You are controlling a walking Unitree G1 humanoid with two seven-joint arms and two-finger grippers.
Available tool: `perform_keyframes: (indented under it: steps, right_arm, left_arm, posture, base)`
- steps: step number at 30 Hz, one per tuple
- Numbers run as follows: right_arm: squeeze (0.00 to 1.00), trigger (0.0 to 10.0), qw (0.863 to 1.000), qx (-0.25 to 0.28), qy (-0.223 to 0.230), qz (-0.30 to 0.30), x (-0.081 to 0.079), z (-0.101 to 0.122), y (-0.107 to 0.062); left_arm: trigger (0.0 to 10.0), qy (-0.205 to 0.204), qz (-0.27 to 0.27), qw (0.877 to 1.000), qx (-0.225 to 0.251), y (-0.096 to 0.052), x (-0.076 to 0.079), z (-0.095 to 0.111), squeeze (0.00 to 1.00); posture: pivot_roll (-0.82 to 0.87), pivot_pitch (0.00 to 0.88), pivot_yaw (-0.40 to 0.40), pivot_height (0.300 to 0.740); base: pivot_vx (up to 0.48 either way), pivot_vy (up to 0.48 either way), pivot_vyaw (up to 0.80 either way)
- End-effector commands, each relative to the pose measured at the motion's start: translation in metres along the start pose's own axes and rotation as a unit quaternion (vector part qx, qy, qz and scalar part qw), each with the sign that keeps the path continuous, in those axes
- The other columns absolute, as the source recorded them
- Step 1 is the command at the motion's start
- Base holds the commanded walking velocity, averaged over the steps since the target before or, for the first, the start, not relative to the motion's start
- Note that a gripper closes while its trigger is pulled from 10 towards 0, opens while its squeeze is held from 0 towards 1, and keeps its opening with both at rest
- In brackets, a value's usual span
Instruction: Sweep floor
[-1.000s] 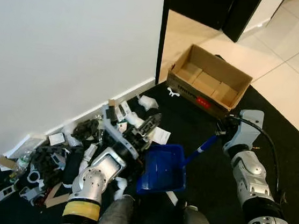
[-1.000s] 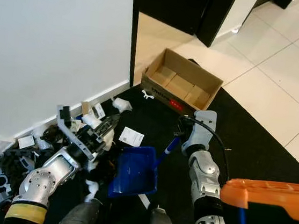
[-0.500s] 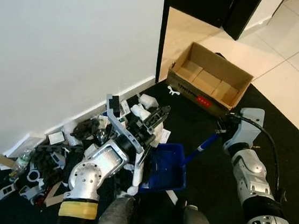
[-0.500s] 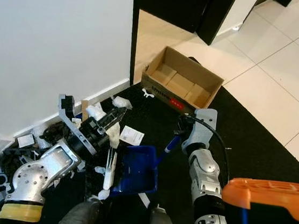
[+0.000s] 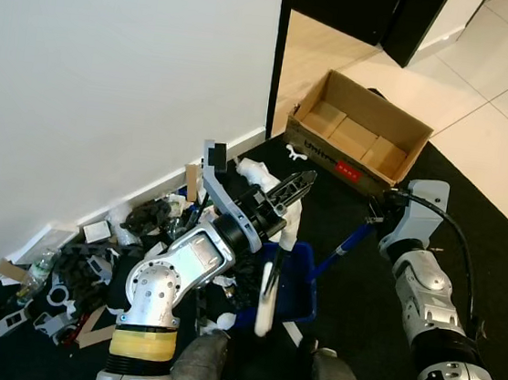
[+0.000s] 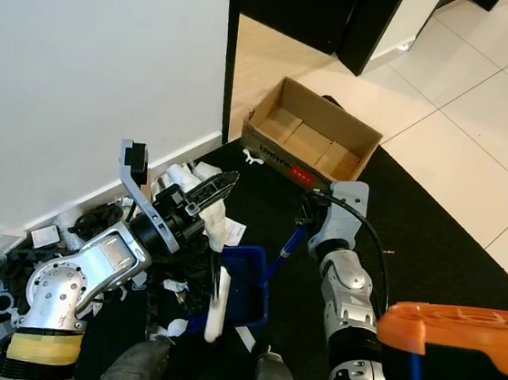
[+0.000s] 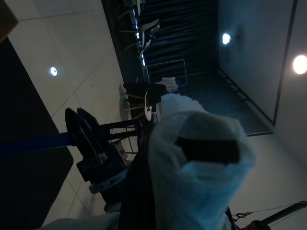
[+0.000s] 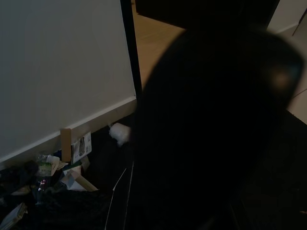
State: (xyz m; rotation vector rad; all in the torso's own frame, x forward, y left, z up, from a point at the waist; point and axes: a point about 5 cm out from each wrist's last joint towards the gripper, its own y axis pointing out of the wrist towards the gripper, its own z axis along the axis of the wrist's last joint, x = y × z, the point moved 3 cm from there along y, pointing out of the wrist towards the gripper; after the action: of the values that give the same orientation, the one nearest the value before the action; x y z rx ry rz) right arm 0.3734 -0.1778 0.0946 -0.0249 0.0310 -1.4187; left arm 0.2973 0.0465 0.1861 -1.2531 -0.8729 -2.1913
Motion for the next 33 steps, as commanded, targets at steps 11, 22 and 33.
perform_keyframes:
  steps: [11,22,33]
  right_arm:
    - [0.00,10.0,0.997,-0.073,0.024,-0.012,0.002,-0.041,-0.017]
    - [0.00,10.0,0.996,-0.079,0.026,-0.010,-0.001,-0.043,-0.016]
    - [0.00,10.0,0.996,-0.081,0.023,-0.010,0.001,-0.044,-0.018]
  left_arm:
    - [7.8,0.224,-0.061,0.972,-0.029,-0.008,0.048,0.055,0.00]
    - [9.5,0.495,-0.016,0.859,-0.130,-0.038,0.055,0.098,0.00]
    - [10.0,0.569,0.011,0.811,-0.135,-0.034,0.026,0.113,0.00]
  posture:
    - [0.10,0.309,0.028,0.740]
    - [0.13,0.309,0.024,0.740]
    - [0.11,0.316,0.019,0.740]
  base:
    - [0.000,0.000,0.00]
    - [0.000,0.000,0.00]
    - [0.000,0.000,0.00]
